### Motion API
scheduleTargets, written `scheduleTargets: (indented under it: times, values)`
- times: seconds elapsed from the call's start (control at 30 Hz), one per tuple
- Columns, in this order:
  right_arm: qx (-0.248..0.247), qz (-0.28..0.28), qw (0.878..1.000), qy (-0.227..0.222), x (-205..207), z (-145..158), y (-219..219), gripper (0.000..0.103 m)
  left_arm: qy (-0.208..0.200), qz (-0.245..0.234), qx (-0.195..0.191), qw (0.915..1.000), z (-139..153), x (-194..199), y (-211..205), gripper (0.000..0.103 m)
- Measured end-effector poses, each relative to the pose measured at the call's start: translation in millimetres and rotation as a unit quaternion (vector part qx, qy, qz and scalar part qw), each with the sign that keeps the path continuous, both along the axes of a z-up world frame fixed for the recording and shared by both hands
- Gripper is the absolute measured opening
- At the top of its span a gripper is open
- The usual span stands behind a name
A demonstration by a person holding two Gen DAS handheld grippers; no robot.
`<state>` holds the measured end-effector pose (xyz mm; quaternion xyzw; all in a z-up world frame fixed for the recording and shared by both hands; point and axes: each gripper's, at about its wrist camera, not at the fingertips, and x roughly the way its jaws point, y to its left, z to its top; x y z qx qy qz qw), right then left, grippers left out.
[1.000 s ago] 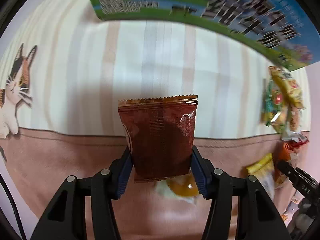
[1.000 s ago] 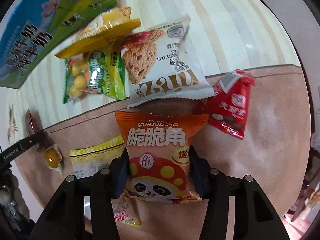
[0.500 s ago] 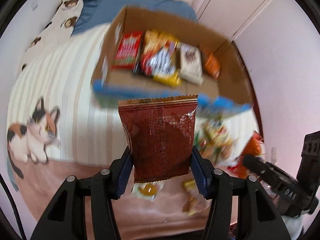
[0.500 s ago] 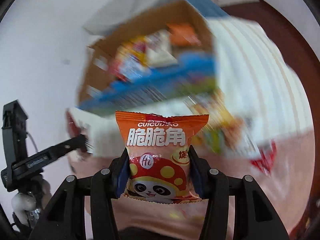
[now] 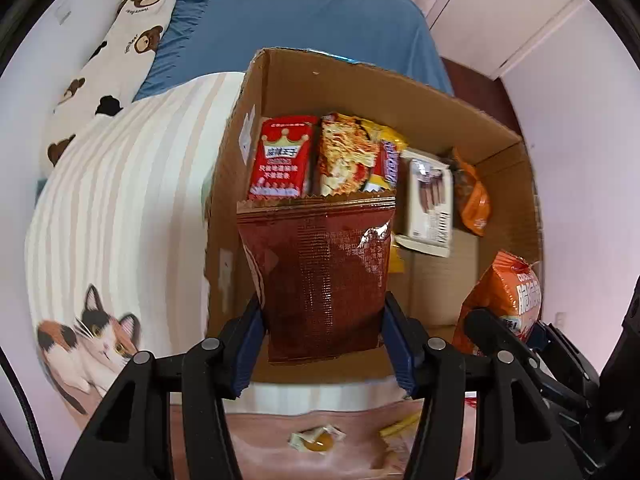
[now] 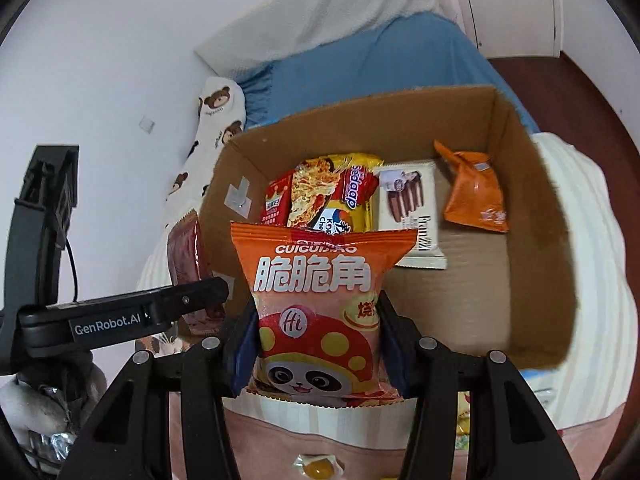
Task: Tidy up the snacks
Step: 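Carry both packets into the box and open both tools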
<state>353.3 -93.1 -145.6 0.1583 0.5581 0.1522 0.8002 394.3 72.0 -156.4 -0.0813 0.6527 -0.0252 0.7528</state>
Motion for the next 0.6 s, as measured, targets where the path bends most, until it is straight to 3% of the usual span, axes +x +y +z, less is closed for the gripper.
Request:
scheduleTargets:
  times: [0.17, 0.2, 0.27, 0.3, 0.6]
  values:
    - [0.012, 0.002, 1.000, 0.020, 17.6, -31.4, 10.4, 0.059, 0.043, -0.003, 0.000, 0.9991, -22.4, 10.1, 1.0, 0.053]
    - [0.017, 0.005, 0.999, 0.037, 22.2, -39.0, 12.8, 0.066, 0.048, 0.001, -0.002, 0.9989, -25.8, 9.4, 2.4, 0.054]
    - [0.017, 0.010, 0.998, 0.060, 25.4, -50.9, 13.6, 0.092, 0.047, 0.010, 0.005, 0.9988, -31.6, 8.2, 7.8, 0.055]
    - [0.016, 0.014, 0.998, 0.063, 26.9, -55.9, 12.8, 0.094, 0.047, 0.009, 0.004, 0.9988, -33.2, 7.2, 8.9, 0.055]
    - [-0.014, 0.006, 0.997, 0.072, 21.1, -62.1, -2.8, 0.094, 0.037, 0.009, 0.002, 0.9993, -36.6, -2.6, 4.6, 0.056]
